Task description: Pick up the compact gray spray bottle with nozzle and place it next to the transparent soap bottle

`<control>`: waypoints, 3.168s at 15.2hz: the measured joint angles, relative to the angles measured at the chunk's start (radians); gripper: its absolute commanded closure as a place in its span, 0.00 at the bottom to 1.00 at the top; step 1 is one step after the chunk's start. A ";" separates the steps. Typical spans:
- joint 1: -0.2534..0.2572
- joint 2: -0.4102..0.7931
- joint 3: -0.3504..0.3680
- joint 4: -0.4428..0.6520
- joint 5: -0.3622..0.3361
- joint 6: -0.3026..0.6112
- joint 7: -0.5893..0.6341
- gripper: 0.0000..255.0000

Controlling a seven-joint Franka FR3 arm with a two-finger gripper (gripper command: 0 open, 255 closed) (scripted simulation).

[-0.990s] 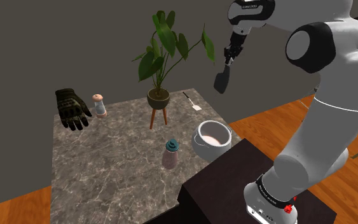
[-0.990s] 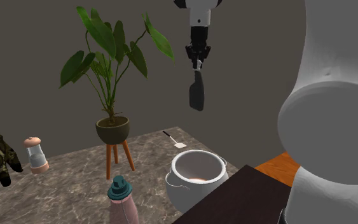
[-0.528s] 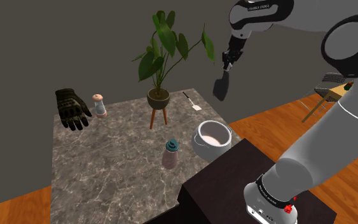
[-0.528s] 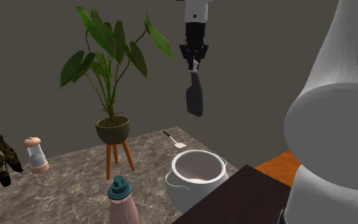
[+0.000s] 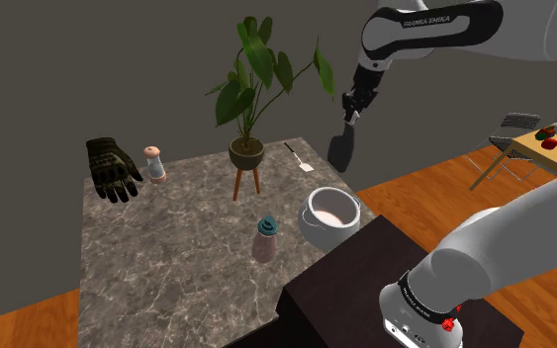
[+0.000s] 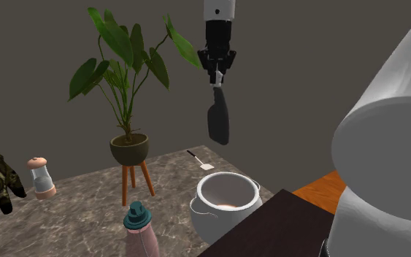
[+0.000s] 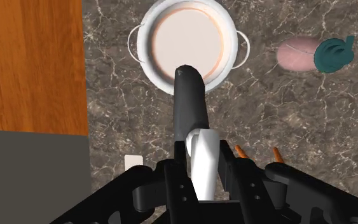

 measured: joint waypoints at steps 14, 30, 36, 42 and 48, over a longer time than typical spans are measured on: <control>0.096 -0.389 0.213 -0.337 0.046 -0.058 0.286 1.00; 0.262 -0.603 0.483 -0.476 0.242 -0.125 0.588 1.00; 0.271 -0.598 0.500 -0.553 0.258 -0.043 0.590 1.00; 0.277 -0.573 0.520 -0.619 0.275 0.047 0.591 1.00; 0.282 -0.536 0.540 -0.681 0.292 0.144 0.592 1.00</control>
